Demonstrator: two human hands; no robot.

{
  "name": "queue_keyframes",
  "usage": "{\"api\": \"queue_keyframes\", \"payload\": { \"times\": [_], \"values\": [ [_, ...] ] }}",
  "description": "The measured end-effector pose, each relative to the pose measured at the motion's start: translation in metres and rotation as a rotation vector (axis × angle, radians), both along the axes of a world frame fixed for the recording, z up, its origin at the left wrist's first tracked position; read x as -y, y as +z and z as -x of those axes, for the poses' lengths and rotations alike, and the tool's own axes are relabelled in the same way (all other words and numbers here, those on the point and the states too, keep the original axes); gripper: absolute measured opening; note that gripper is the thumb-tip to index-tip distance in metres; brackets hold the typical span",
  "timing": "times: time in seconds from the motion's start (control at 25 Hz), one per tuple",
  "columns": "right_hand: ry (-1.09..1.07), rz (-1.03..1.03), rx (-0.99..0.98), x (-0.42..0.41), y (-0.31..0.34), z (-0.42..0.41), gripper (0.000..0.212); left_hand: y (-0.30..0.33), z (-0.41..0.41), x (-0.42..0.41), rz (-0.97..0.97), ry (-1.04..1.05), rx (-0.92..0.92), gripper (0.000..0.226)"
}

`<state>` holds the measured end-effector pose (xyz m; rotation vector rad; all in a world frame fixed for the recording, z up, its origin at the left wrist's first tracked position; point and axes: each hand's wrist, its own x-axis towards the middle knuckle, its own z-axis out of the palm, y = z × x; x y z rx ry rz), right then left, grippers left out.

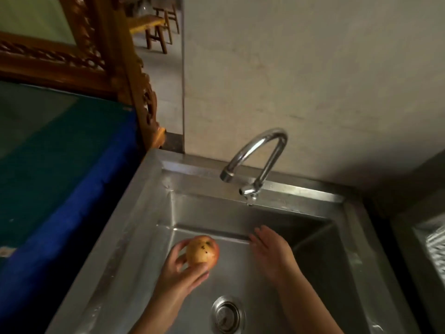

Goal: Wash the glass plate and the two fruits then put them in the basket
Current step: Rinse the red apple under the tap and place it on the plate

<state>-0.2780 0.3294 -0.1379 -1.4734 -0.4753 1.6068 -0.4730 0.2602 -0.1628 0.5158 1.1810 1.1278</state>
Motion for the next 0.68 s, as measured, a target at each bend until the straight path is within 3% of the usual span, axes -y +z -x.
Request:
{"api": "queue_keyframes", "payload": {
  "times": [0.12,0.28,0.56,0.68],
  "values": [
    [-0.078,0.115,-0.233,-0.035,0.003,-0.001,0.045,0.002,-0.016,-0.011,-0.048,0.019,-0.043,0.059],
    [-0.075,0.183,-0.318,-0.069,0.013,0.007,0.049,0.006,-0.019,-0.025,-0.101,0.075,-0.071,0.066],
    [0.055,0.164,-0.268,-0.094,0.049,0.012,0.046,0.016,-0.017,-0.041,-0.143,0.065,-0.202,0.061],
    [0.115,0.097,-0.139,-0.087,0.045,0.013,0.043,0.02,-0.018,-0.044,-0.161,0.069,-0.188,0.066]
  ]
}}
